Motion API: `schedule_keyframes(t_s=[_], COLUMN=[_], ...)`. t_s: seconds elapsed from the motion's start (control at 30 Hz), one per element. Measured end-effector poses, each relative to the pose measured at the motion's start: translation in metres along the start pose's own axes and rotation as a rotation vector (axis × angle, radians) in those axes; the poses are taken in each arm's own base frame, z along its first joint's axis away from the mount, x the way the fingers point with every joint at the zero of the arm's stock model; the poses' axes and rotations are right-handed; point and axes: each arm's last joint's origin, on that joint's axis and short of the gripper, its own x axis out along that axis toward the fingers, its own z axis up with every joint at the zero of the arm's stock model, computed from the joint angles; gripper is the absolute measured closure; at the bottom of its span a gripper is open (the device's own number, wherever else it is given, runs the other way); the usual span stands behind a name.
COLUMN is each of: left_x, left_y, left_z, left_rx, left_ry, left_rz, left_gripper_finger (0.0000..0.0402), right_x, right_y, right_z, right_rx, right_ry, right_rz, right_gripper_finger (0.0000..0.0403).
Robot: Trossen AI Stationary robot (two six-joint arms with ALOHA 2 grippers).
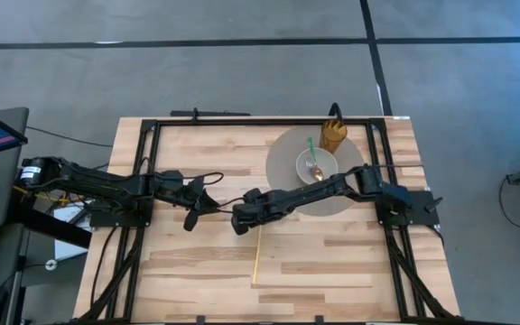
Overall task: Pick & Place Utensil
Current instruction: Put the yellow straw into the brown cup on the gray mat
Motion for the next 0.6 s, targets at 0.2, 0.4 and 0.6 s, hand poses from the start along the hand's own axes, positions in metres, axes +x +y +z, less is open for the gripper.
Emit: schedule_keyframes(t_s=[0.2,0.4,0.6], left_x=[0.000,0.000,0.000], left_y=[0.000,0.000,0.000], left_z=[0.000,0.000,0.000], left_rx=[0.000,-0.001,-0.007], left_ry=[0.000,-0.001,-0.001], left_rz=[0.000,0.000,0.000], left_gripper_finger=[0.0325,0.0325,0.0325], right_x=[-0.025,-0.039,-0.013], right_y=[-0.001,-0.009,-0.008], right_z=[0.006,0.004,0.000], right_rx=[-0.026,0.099,0.113], right_ry=[-0.018,-0.035,-0.005], right_rz=[0.024,-0.056,-0.076], right_gripper_finger=[0.0305,0.0305,0.0305])
